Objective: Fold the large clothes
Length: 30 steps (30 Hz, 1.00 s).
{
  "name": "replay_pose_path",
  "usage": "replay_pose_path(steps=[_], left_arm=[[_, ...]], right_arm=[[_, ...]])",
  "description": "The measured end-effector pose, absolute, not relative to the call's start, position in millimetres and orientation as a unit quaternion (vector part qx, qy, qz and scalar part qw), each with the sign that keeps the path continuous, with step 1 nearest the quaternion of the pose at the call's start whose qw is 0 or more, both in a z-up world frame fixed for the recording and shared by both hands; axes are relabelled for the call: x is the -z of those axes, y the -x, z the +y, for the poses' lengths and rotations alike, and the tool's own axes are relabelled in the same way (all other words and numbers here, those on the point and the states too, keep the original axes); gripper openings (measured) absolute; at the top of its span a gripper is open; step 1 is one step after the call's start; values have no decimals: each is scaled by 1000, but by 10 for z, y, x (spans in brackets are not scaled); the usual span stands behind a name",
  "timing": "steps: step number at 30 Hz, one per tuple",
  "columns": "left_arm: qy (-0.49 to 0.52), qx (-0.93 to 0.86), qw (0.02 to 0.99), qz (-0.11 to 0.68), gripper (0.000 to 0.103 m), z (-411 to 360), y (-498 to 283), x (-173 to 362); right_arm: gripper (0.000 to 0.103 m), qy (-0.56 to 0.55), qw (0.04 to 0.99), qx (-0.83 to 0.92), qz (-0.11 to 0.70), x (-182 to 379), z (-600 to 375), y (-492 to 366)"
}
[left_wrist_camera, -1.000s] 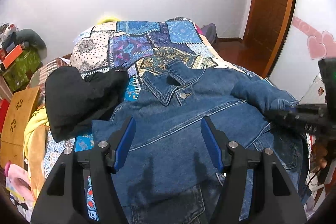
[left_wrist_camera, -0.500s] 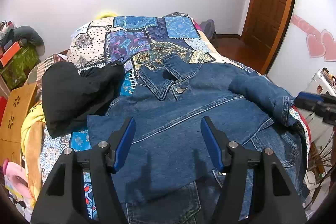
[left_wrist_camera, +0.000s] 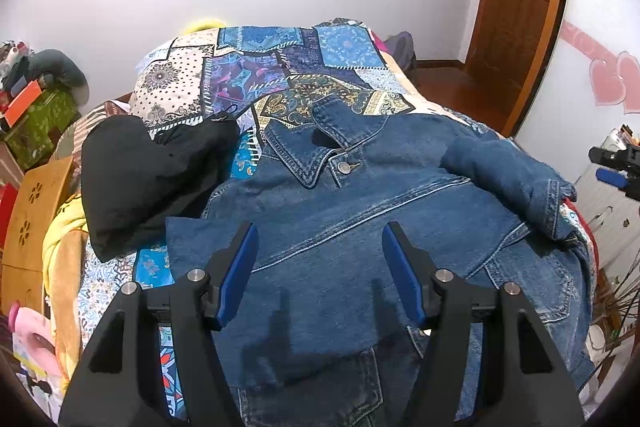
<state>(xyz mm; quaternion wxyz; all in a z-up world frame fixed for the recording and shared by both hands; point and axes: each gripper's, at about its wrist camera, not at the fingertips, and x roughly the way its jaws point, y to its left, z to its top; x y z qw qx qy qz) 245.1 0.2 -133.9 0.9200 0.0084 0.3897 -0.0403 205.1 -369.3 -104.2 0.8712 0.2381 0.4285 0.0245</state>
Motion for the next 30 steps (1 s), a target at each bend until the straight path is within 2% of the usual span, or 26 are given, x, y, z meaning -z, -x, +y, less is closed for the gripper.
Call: replay_pose_path(steps=[7, 11, 13, 15, 17, 21, 30], left_arm=[[-9, 40, 915, 400, 63, -26, -2510, 1410], [-10, 40, 913, 406, 63, -30, -2548, 1456], [-10, 39, 911, 411, 63, -32, -2568, 1484], [-12, 38, 910, 413, 63, -33, -2578, 1501], [-17, 37, 909, 414, 63, -34, -2580, 1512], [-17, 37, 911, 411, 63, -5, -2571, 1506], [1, 35, 916, 399, 63, 132, -2509, 1455]], right_arm=[[62, -334, 813, -11, 476, 1626, -3913, -2214], [62, -351, 808, -18, 472, 1815, -3961, -2328], [54, -357, 808, -10, 469, 1876, -3992, -2386], [31, -357, 806, 4, 471, 1902, -4013, -2434], [18, -357, 806, 7, 473, 1886, -4068, -2428], [12, -327, 826, 9, 460, 1694, -4026, -2461], [10, -251, 896, -55, 362, 661, -3651, -2376]])
